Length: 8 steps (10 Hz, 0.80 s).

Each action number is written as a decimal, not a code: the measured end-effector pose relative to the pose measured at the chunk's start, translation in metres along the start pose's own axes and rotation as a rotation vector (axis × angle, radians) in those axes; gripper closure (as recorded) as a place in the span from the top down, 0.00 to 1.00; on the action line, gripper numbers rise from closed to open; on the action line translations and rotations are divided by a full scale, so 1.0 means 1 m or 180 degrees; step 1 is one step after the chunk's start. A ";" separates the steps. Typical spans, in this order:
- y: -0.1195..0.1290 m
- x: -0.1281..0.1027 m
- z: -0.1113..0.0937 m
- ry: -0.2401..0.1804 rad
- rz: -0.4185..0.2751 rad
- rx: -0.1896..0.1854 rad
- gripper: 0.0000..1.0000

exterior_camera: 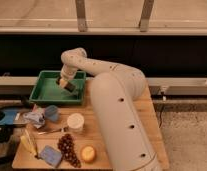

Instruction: Wipe tray with eraser

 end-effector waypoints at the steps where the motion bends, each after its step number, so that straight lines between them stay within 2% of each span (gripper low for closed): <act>1: -0.016 0.003 -0.002 0.0002 0.0068 0.0052 0.00; 2: -0.031 0.004 0.000 0.0005 0.0119 0.0086 0.00; 4: -0.044 -0.008 0.014 0.0006 0.0091 0.0054 0.00; 6: -0.039 -0.034 0.034 -0.0054 -0.0014 -0.0056 0.00; 8: -0.017 -0.052 0.043 -0.0148 -0.0187 -0.0189 0.00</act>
